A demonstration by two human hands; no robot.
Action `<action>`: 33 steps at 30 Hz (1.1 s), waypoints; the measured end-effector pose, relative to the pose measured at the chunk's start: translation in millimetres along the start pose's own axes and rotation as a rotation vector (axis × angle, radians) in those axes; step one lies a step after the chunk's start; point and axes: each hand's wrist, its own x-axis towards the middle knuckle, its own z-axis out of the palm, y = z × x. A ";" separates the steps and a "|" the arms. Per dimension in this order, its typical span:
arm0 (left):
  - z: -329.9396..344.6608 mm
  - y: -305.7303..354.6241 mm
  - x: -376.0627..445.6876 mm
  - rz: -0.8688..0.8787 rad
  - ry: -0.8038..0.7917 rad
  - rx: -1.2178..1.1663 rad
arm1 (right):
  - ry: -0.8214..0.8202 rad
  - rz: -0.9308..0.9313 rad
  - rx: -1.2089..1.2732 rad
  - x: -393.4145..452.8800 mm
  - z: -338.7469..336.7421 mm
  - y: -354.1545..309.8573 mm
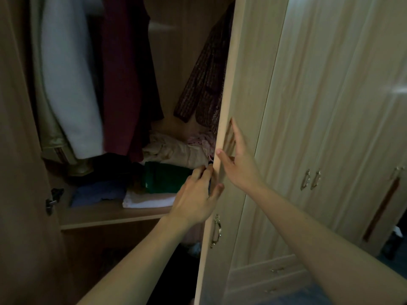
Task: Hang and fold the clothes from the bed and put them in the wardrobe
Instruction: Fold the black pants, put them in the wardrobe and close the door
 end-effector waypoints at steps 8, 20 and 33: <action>-18.8 -51.3 20.5 -0.014 -0.009 0.027 | -0.035 -0.015 -0.164 30.8 28.7 3.7; -39.9 -93.3 56.1 0.018 0.087 0.273 | 0.024 -0.184 -0.318 74.7 78.2 52.7; -44.5 -139.3 88.5 -0.050 0.093 0.249 | 0.038 -0.226 -0.448 100.4 117.2 78.3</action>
